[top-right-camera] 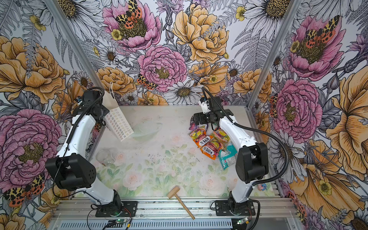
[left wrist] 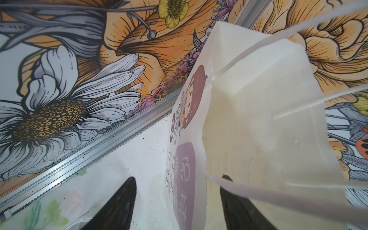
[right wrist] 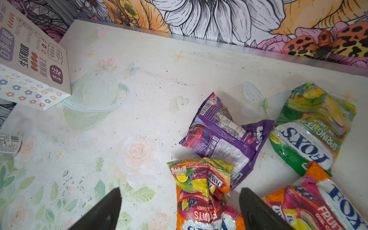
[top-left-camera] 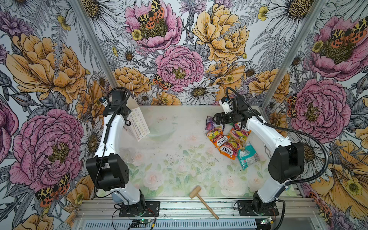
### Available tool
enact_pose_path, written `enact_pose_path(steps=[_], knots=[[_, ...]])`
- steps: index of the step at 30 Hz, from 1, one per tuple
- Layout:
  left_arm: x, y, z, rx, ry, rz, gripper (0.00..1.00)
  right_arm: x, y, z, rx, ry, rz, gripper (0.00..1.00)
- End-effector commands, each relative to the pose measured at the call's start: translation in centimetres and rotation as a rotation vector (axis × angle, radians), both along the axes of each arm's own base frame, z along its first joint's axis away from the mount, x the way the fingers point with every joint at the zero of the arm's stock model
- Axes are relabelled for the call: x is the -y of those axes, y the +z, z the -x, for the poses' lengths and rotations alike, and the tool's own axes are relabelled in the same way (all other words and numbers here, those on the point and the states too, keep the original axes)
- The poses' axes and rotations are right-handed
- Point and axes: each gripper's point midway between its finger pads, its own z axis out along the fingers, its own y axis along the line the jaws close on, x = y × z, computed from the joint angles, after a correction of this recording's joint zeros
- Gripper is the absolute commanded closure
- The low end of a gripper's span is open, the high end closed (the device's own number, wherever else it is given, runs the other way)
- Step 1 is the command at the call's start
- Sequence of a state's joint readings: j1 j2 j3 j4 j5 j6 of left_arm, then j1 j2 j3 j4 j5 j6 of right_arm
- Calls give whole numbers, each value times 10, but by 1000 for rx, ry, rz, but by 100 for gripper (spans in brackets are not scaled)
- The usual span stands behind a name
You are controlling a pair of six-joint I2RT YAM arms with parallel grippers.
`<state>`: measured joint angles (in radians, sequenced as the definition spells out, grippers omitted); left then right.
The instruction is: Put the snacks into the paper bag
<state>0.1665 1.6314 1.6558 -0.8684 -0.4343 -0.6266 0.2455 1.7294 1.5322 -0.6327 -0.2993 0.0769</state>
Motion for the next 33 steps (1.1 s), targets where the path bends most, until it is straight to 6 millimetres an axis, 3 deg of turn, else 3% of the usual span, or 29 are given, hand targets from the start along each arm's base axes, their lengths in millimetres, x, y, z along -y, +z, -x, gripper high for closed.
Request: enact_pose_path(steps=[1, 33], knots=[[-3, 8, -4, 15, -12, 3, 34, -1, 0, -1, 12, 8, 12, 5], [-5, -5, -8, 3, -29, 52, 57, 0, 0, 2, 5, 7, 13, 6]])
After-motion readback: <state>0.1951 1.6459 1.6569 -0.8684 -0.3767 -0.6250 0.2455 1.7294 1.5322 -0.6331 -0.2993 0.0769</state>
